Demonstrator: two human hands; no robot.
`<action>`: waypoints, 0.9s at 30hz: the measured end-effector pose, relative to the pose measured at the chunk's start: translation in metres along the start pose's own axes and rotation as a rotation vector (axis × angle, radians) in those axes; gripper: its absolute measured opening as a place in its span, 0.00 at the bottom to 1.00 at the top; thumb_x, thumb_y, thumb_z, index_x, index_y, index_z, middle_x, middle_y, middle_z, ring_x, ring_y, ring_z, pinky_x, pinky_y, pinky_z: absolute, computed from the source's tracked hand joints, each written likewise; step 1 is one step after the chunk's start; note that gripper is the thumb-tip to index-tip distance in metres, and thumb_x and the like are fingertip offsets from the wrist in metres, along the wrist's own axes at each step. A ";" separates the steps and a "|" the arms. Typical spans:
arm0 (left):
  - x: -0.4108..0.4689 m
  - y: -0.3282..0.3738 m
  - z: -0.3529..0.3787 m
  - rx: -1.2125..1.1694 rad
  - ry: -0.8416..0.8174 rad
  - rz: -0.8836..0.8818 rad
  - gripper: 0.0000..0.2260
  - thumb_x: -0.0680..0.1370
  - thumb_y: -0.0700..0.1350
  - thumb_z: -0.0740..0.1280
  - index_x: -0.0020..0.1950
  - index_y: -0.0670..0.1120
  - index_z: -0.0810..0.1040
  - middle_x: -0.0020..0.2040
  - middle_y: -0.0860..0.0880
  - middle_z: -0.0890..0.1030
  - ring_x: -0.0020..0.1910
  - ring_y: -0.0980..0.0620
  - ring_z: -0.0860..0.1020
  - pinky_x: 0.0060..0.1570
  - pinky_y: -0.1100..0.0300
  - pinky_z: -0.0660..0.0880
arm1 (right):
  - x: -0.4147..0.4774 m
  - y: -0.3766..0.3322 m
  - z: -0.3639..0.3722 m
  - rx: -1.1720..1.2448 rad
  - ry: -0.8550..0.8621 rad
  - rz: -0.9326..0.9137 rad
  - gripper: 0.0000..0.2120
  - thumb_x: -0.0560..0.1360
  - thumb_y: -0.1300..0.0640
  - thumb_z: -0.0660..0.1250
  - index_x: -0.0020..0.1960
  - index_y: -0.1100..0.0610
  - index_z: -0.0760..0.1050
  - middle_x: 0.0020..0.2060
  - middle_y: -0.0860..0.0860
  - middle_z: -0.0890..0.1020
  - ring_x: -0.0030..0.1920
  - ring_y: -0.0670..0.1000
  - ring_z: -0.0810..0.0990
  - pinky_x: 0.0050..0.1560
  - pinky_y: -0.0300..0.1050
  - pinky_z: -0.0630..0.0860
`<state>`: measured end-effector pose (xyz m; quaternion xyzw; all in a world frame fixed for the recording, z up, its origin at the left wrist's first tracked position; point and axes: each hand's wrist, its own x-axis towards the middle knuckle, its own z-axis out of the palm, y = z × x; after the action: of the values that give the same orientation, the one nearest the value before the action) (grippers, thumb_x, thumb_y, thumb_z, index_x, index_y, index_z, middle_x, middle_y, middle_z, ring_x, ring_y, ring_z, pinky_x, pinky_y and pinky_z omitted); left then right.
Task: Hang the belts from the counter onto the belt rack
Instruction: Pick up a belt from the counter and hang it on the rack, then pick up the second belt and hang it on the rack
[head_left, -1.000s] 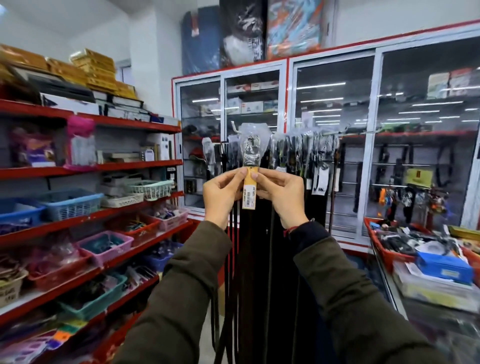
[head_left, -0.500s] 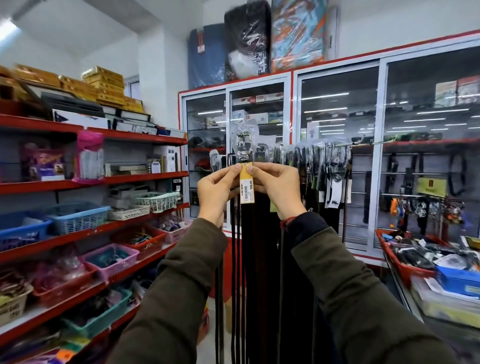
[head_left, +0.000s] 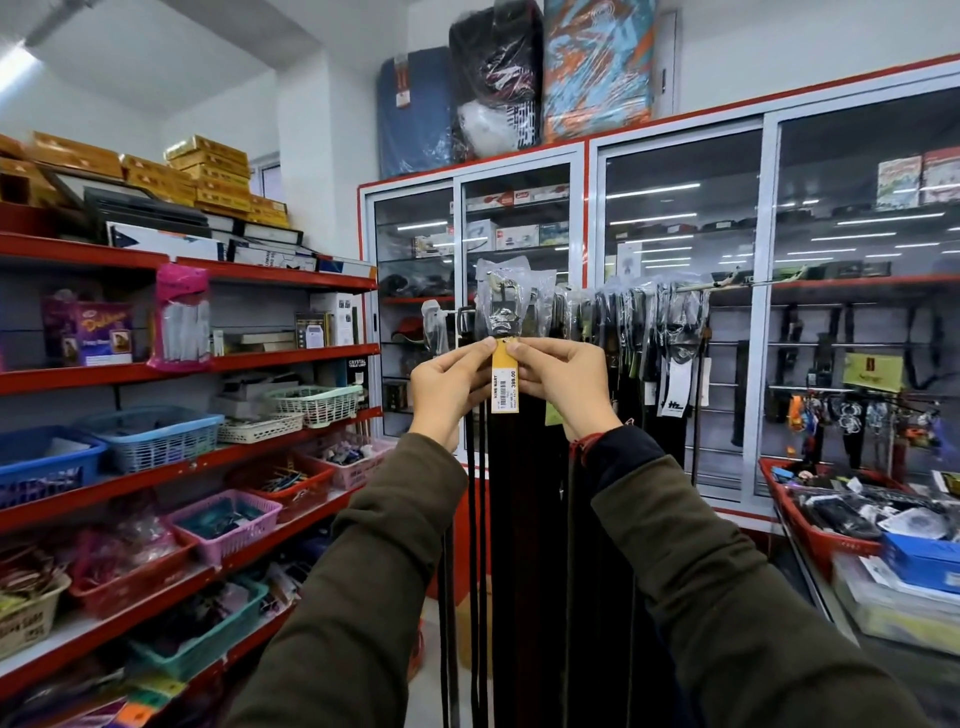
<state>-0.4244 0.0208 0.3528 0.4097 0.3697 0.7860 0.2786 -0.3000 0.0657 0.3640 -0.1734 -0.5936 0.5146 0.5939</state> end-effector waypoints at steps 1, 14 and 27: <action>0.002 -0.003 0.001 0.012 0.002 -0.002 0.08 0.77 0.44 0.74 0.54 0.42 0.87 0.43 0.45 0.89 0.39 0.53 0.87 0.34 0.65 0.81 | 0.002 0.002 -0.002 -0.026 0.013 0.000 0.09 0.76 0.64 0.73 0.54 0.66 0.84 0.46 0.62 0.87 0.42 0.54 0.87 0.40 0.40 0.86; -0.035 -0.078 0.017 0.960 0.189 0.688 0.25 0.83 0.44 0.62 0.80 0.47 0.63 0.79 0.47 0.63 0.79 0.47 0.63 0.77 0.49 0.64 | -0.032 0.054 -0.058 -0.707 0.142 -0.375 0.14 0.83 0.58 0.61 0.66 0.56 0.78 0.61 0.51 0.82 0.60 0.51 0.81 0.62 0.48 0.79; -0.165 -0.193 0.068 1.105 -0.193 0.624 0.25 0.83 0.49 0.60 0.80 0.49 0.62 0.83 0.48 0.57 0.84 0.45 0.49 0.82 0.44 0.44 | -0.155 0.089 -0.191 -1.389 0.305 -0.325 0.25 0.83 0.51 0.58 0.79 0.53 0.62 0.82 0.53 0.58 0.83 0.58 0.50 0.81 0.65 0.45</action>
<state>-0.2566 0.0327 0.1505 0.6500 0.5570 0.4832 -0.1836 -0.1309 0.0529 0.1646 -0.4896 -0.7120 -0.1053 0.4921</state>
